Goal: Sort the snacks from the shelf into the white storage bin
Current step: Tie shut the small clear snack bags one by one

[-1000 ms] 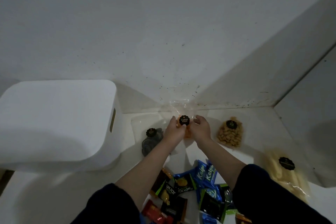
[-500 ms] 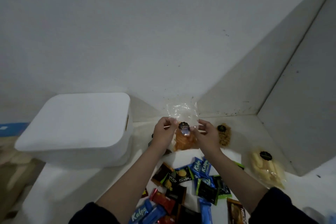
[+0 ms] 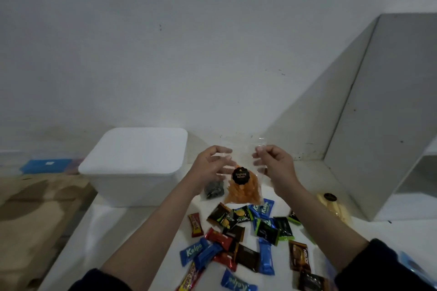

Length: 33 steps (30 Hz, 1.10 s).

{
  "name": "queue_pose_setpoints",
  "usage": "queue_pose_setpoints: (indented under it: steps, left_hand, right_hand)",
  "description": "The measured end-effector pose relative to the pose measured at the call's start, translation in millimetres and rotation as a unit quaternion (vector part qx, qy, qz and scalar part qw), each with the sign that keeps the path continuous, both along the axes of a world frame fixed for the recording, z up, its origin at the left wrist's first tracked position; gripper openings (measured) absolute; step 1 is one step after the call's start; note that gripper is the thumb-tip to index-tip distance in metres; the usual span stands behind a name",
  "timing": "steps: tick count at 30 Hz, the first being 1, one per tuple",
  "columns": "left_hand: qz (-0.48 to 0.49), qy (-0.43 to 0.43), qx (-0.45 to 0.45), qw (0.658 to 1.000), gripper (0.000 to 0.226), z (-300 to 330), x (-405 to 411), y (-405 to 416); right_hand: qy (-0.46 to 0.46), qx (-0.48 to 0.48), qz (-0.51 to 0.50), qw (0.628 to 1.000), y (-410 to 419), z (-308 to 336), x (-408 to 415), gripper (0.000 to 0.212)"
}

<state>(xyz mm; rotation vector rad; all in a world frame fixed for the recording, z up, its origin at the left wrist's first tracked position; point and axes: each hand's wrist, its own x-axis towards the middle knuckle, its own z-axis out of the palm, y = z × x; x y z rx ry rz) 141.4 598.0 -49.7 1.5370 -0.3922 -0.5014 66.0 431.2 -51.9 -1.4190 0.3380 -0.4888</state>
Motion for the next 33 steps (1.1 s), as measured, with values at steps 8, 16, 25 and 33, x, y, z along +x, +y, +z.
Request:
queue_pose_setpoints:
  steps: [8, 16, 25, 33]
  left_hand:
    - [0.077, -0.074, -0.036, 0.994, 0.011, 16.6, -25.7, 13.8]
    - [0.071, -0.094, -0.041, 0.992, 0.010, 22.7, -35.7, 8.5]
    - [0.068, -0.140, -0.056, 0.986, 0.014, 26.2, -43.2, -0.2]
    - [0.059, -0.188, -0.040, 0.979, 0.021, 23.9, -42.2, 1.5]
  right_hand:
    - [-0.019, 0.021, 0.019, 0.999, 14.5, 11.1, -23.0, 0.011]
    - [-0.031, 0.011, 0.001, 0.999, 10.1, 15.6, -36.1, 0.010]
    - [-0.021, -0.024, -0.012, 0.999, 1.4, 18.0, -40.8, 0.011]
    - [-0.016, -0.276, 0.034, 0.961, -0.5, 27.3, -36.1, 0.015]
